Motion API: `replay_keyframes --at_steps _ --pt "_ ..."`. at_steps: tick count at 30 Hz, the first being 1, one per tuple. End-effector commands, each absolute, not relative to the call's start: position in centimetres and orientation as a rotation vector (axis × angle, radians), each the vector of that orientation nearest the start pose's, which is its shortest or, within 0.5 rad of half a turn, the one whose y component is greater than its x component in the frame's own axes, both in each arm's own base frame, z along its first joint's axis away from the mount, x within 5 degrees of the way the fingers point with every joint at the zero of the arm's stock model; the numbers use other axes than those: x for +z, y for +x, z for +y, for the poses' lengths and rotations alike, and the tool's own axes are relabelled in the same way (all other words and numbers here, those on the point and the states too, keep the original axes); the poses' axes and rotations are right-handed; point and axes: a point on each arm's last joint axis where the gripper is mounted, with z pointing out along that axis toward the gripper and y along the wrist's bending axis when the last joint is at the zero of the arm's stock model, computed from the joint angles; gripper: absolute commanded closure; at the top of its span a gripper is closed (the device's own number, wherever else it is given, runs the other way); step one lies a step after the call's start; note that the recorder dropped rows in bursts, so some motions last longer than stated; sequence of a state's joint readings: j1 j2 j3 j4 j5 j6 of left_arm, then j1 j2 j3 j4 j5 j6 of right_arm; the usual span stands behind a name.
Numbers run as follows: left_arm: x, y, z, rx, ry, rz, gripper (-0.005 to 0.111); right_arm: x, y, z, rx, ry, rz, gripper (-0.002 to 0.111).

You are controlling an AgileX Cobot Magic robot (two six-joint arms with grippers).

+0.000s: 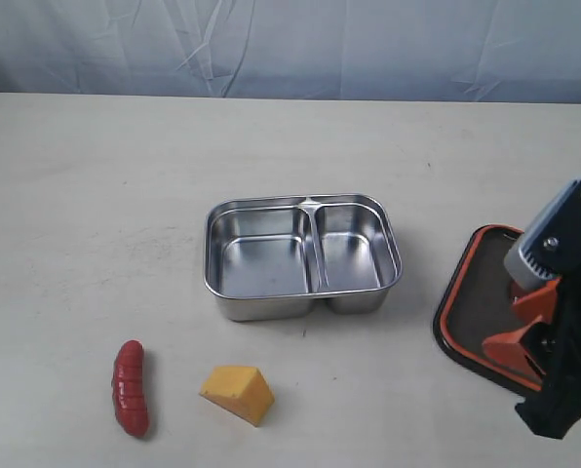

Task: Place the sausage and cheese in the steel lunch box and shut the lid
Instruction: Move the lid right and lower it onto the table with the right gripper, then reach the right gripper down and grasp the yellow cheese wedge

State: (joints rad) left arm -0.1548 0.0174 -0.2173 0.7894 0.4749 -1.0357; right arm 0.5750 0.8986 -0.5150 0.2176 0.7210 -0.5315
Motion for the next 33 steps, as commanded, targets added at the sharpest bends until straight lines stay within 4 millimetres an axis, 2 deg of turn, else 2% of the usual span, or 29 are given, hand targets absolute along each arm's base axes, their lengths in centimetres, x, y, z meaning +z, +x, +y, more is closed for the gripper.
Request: replay_keyframes --at_steps 1,5,10,13,22,25,27,33 --pt "25.3 4.3 2.3 -0.078 -0.357 1.582 0.107 25.7 11.9 11.9 0.524 -1.243 2.29 0.064" --pt "25.3 4.3 2.3 -0.078 -0.357 1.582 0.107 25.2 12.8 14.9 0.684 -1.251 2.37 0.064" --pt "25.3 4.3 2.3 -0.078 -0.357 1.582 0.107 22.2 13.6 18.4 0.644 -1.343 2.385 0.064" --pt "25.3 4.3 2.3 -0.078 -0.357 1.582 0.107 20.5 13.6 20.6 0.664 -1.325 2.395 0.064" --pt "25.3 4.3 2.3 -0.078 -0.357 1.582 0.107 18.8 13.4 26.5 0.667 -1.48 2.343 0.063" --pt "25.3 4.3 2.3 -0.078 -0.357 1.582 0.107 18.1 13.6 27.4 0.614 -1.52 2.296 0.056" --pt "25.3 4.3 2.3 -0.078 -0.357 1.582 0.107 17.5 13.9 27.6 0.608 -1.481 2.325 0.052" --pt "25.3 4.3 2.3 -0.078 -0.357 1.582 0.107 15.2 14.4 27.9 0.539 -1.512 2.35 0.05"
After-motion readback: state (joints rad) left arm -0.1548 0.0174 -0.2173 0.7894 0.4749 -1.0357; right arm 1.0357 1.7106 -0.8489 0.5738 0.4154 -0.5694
